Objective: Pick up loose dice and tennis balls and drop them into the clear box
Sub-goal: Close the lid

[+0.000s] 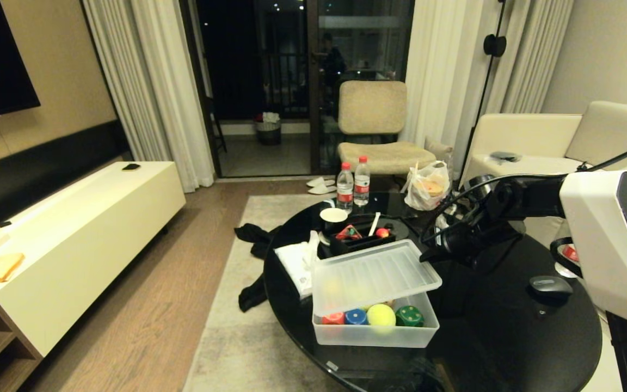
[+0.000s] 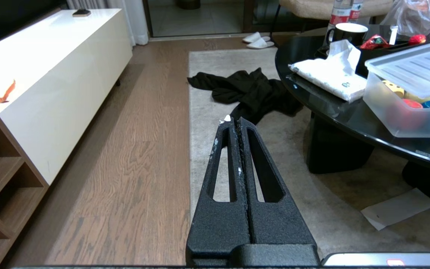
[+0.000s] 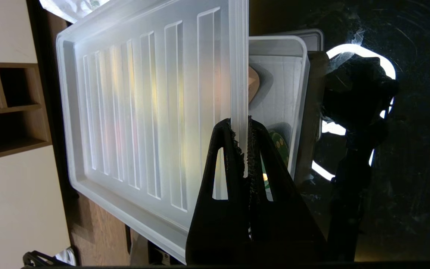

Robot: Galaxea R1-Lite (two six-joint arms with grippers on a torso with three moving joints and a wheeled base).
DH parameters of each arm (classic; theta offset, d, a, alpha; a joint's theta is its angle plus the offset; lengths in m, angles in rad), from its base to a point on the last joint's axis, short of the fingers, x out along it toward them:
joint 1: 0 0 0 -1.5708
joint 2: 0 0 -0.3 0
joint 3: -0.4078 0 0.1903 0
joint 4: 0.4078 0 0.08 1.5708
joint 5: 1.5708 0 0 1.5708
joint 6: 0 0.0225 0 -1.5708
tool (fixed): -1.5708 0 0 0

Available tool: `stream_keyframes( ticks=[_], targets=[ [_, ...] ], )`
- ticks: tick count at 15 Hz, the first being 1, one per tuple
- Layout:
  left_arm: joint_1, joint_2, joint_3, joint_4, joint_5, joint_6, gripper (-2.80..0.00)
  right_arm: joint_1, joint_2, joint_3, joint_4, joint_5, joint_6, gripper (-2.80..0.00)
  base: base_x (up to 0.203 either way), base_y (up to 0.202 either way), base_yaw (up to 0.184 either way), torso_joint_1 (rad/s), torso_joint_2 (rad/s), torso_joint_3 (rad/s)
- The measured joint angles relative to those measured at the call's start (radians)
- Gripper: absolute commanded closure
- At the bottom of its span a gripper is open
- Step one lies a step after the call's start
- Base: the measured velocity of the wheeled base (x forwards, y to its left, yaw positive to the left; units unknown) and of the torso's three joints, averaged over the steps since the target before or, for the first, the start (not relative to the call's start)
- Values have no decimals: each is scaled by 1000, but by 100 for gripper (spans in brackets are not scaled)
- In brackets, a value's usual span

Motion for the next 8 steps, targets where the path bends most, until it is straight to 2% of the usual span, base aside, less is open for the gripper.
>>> stream_keyframes(
  ticks=[8],
  targets=[
    [0,0,0,0,0,0,0,0,29,-1,-13,-3,-13,0,0,0,0,0,0,0]
  ],
)
